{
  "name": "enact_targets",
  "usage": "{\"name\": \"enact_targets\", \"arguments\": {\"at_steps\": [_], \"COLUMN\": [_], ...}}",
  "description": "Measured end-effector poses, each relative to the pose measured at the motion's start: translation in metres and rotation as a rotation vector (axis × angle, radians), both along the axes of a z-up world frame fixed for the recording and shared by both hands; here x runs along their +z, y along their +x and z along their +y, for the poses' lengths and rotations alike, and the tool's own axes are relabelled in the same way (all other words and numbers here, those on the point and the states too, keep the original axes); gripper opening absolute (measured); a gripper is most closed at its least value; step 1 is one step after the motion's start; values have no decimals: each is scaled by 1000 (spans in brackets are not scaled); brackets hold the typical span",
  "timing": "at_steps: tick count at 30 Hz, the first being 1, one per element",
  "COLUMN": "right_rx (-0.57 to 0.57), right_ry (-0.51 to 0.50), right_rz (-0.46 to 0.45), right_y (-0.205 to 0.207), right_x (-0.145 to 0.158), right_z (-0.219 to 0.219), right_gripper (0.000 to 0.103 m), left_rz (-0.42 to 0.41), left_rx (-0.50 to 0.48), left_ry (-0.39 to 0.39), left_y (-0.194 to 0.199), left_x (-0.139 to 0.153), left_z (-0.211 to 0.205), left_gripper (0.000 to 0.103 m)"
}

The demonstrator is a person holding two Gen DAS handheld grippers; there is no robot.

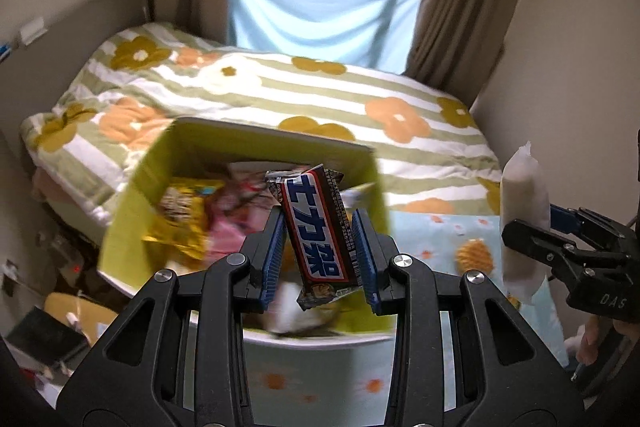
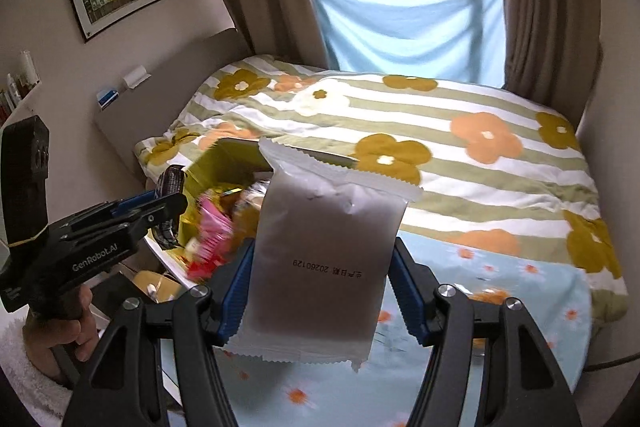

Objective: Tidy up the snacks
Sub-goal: 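Carry the chocolate bar and white packet over the yellow box with both tools, then open both tools to drop the chocolate bar and white packet into the box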

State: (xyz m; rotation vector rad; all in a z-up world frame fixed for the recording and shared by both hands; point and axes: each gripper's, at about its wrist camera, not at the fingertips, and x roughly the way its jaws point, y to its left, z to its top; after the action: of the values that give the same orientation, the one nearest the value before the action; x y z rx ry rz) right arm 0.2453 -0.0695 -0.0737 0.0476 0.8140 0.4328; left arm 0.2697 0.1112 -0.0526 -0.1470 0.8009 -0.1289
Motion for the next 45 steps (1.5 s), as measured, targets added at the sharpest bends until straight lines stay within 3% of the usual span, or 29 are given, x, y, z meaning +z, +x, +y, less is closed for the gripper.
{"name": "enact_targets", "arguments": {"at_steps": [6,12,13,14,16,28,30,32,33,45], "right_rx": [-15,-68,-74,-83,-100,-141,-126,-131,-140,-241], "right_ry": [15,6,0,-9,-22,-83,-91,-95,-100,-70], "right_rz": [46,92,100,109,120,146,128,91,77,158], "right_y": [18,20,20,19,21,27,26,22,20,12], "right_x": [-20,-35,-37,-40,-43,-45,-47,-46,-47,-61], "right_z": [61,97,101,103,106,106,109,107,105,87], "right_gripper": [60,60,60,60,60,61,67,90,93,93], "left_rz": [66,133,157,167,165,126,112,102,99,153], "left_rx": [-30,-107,-134,-140,-137,-81,-77,-73,-69,-87], "left_ry": [14,42,32,30,32,23,33,56,65,27], "left_y": [22,42,47,48,50,33,29,25,23,16], "left_x": [-23,-52,-59,-63,-70,-56,-53,-52,-53,-84], "left_z": [67,100,105,106,113,128,128,126,126,129], "left_gripper": [30,32,42,70,96,96,96,96,96,96]}}
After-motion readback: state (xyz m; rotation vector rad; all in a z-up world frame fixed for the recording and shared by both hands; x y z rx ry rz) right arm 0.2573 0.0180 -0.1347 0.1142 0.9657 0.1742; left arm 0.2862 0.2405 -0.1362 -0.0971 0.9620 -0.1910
